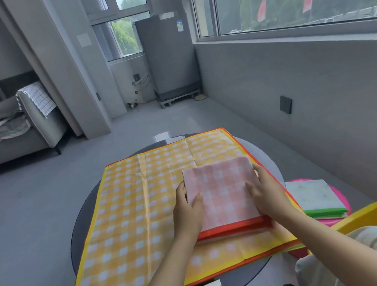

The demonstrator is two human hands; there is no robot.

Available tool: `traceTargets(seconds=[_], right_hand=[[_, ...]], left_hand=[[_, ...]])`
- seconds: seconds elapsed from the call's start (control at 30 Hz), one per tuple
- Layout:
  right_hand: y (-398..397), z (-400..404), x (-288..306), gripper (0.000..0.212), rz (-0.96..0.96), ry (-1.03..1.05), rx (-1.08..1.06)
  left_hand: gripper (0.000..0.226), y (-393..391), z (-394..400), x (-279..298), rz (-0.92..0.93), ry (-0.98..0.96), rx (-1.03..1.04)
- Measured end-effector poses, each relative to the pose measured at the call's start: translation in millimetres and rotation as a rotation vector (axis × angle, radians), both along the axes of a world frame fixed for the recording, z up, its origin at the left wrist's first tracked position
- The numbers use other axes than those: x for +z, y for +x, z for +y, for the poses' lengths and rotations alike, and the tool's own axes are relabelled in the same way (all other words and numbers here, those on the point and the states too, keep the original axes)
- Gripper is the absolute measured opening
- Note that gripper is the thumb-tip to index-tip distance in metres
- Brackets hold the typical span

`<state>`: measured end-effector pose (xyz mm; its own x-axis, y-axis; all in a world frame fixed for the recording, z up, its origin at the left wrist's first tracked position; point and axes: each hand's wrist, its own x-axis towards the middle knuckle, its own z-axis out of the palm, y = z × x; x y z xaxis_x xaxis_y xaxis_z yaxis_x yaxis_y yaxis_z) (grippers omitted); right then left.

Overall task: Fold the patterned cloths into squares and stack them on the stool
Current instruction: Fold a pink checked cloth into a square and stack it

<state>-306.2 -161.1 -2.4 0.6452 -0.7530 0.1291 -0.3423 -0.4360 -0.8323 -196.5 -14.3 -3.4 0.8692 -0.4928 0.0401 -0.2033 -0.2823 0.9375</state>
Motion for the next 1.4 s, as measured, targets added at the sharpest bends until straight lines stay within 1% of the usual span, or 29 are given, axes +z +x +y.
traceTargets(seconds=[0.1, 0.33, 0.43, 0.57, 0.67, 0.8, 0.97, 1.1, 1.23, 1.4], right_hand=[[-10, -22, 18, 0.051, -0.092, 0.014, -0.051], [-57, -113, 55, 0.054, -0.24, -0.02, -0.214], [-85, -151, 58, 0.055, -0.276, -0.049, -0.29], [-119, -204, 37, 0.054, -0.237, -0.081, -0.37], [-135, -238, 9, 0.058, -0.169, -0.067, -0.382], [-145, -267, -47, 0.061, -0.065, 0.001, -0.399], [-132, -285, -114, 0.062, 0.088, 0.06, -0.339], [-112, -289, -150, 0.061, 0.132, 0.143, -0.296], [-95, -292, -182, 0.061, 0.196, 0.193, -0.282], [-88, -292, -215, 0.06, 0.273, 0.248, -0.275]], left_hand=[[0.045, -2, -31, 17, 0.01, -0.111, 0.013], [0.046, -32, -139, 56, 0.012, -0.206, -0.094], [0.045, -50, -193, 53, 0.039, -0.213, -0.109], [0.032, -76, -260, 29, 0.185, -0.183, -0.101], [0.029, -93, -300, 5, 0.273, -0.126, -0.083], [0.024, -102, -334, -39, 0.267, 0.002, -0.048], [0.02, -93, -357, -102, 0.292, 0.197, 0.059], [0.045, -82, -368, -141, 0.247, 0.353, 0.144], [0.053, -78, -364, -170, 0.185, 0.507, 0.11], [0.056, -77, -360, -206, 0.177, 0.597, 0.036]])
